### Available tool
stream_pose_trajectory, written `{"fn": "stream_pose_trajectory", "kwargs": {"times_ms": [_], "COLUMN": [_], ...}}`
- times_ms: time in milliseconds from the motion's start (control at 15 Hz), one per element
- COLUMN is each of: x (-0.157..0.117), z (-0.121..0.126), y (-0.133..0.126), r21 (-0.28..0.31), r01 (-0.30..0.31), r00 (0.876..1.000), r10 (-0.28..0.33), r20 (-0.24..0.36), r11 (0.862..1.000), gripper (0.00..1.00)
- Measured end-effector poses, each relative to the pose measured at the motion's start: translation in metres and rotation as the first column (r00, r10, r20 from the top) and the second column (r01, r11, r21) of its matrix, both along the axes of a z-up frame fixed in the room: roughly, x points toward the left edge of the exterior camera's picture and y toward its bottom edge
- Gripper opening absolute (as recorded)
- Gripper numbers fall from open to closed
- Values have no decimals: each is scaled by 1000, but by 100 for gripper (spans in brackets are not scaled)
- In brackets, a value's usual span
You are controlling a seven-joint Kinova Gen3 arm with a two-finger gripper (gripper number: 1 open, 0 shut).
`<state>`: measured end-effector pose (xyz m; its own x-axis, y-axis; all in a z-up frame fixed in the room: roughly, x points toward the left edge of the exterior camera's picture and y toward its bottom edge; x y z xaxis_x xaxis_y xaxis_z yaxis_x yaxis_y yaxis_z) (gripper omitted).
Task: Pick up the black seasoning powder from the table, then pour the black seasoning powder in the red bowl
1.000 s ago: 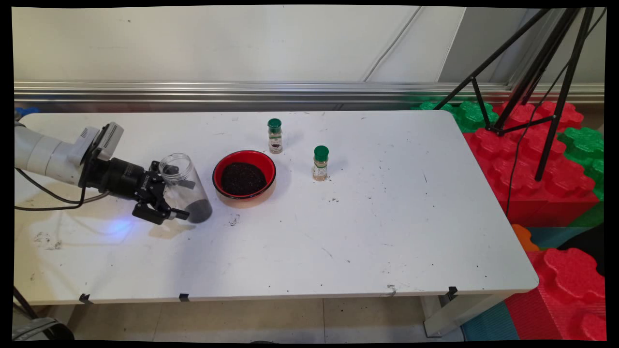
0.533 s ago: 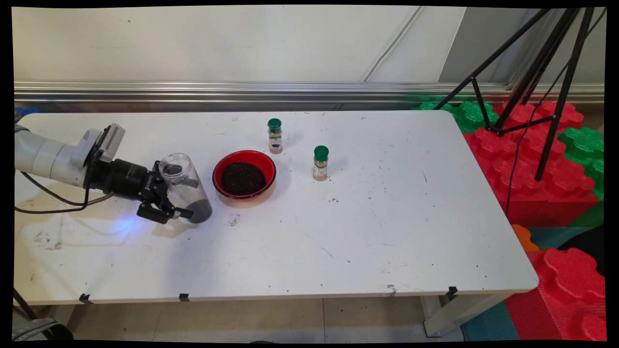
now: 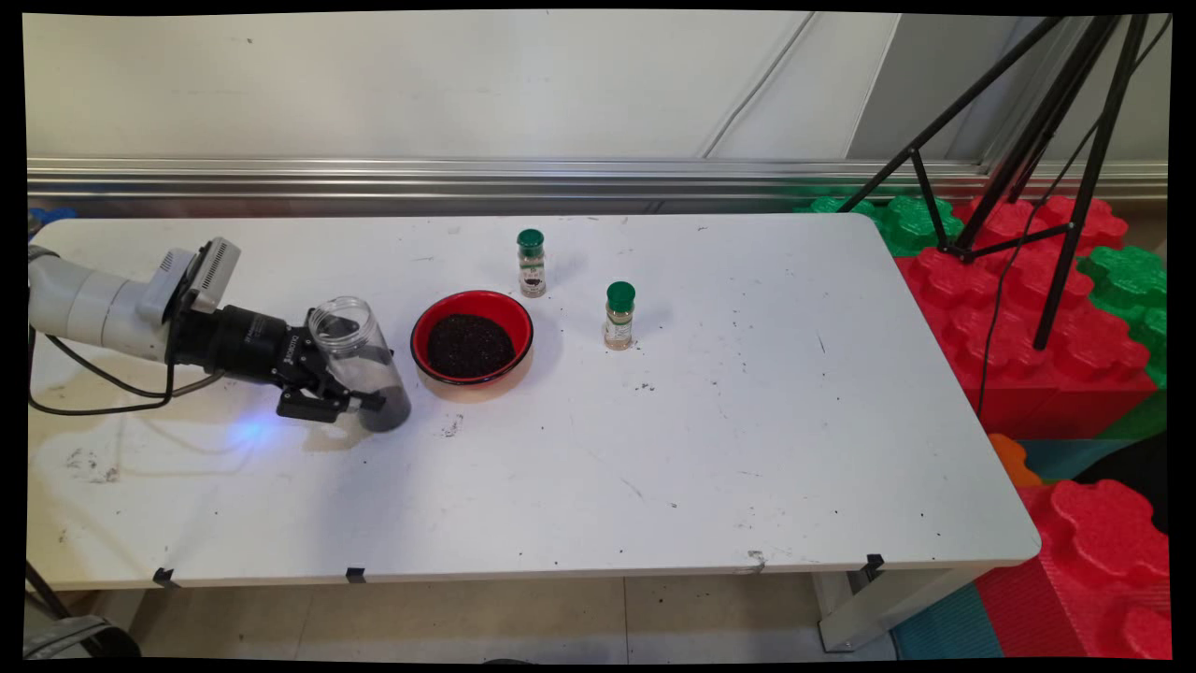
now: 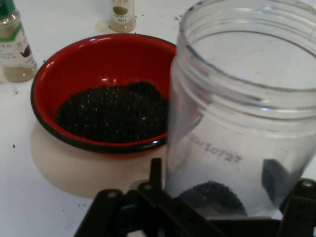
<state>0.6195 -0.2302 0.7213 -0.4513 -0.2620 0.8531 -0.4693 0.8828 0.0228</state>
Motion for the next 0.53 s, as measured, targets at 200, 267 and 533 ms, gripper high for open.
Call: {"fn": "stream_pose_trajectory", "kwargs": {"times_ms": [200,267,533], "x": [1,1,2], "z": [0,0,1], "y": [0,0,1], "r21": [-11,-13,-22], "r01": [1,1,3], "r00": [1000,1000,1000], "r10": [-1,-1,-4], "r20": [-7,-8,-13], "r11": [1000,1000,1000], "gripper": [0,0,0]}}
